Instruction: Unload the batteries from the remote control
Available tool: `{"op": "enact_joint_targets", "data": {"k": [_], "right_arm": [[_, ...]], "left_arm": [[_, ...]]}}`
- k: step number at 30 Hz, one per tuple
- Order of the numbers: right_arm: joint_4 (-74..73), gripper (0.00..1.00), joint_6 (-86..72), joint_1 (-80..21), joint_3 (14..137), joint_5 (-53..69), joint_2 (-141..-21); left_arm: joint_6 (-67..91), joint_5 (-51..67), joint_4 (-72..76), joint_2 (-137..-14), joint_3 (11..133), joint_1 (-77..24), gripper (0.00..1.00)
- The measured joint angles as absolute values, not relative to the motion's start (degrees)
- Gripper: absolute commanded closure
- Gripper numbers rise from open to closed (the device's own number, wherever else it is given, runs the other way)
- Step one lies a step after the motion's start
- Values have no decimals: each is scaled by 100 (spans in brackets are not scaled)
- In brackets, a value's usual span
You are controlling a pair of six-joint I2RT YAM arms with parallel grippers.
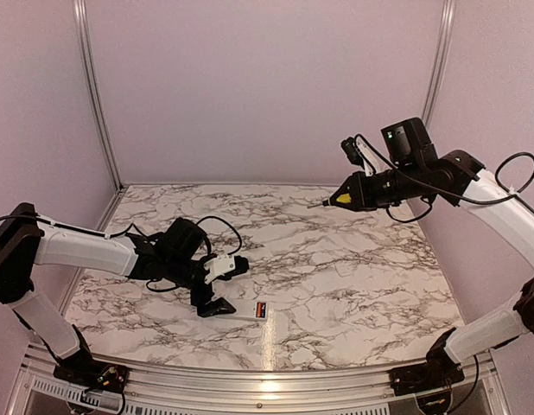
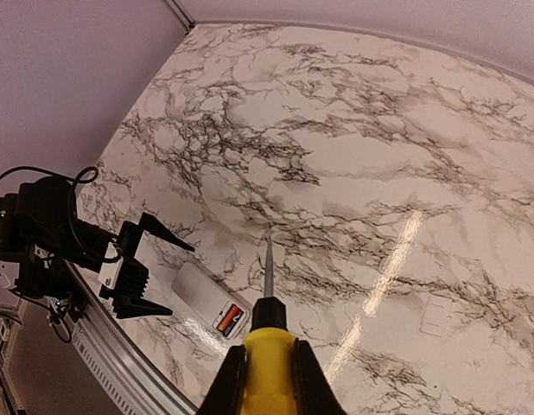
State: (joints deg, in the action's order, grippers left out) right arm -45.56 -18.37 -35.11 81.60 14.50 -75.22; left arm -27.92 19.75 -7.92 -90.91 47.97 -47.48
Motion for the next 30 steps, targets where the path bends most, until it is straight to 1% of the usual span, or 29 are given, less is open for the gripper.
{"op": "enact_joint_targets", "data": {"k": [9, 15, 25, 28, 30], "right_arm": [[-4552, 100, -1835, -3511, 8182, 1494, -7994], [-4554, 100, -1835, -3511, 8431, 1570, -8495], [-4593, 100, -1848, -3511, 8956, 1653, -8890], [-4617, 100, -1894, -3511, 9002, 1656, -8969], [-4624, 100, -1949, -3511, 9019, 1667, -9021]], "left_arm": [[-2882, 2300, 281, -9445, 4491, -4748, 1], [-3181, 2388, 484, -9767, 4449, -4748, 2], [-3391, 2803, 764, -10204, 4405, -4681, 5], [-3393, 2936, 974, -10283, 4307, -4646, 8], [-3398, 3002, 1155, -10315, 4254, -4639, 16]]}}
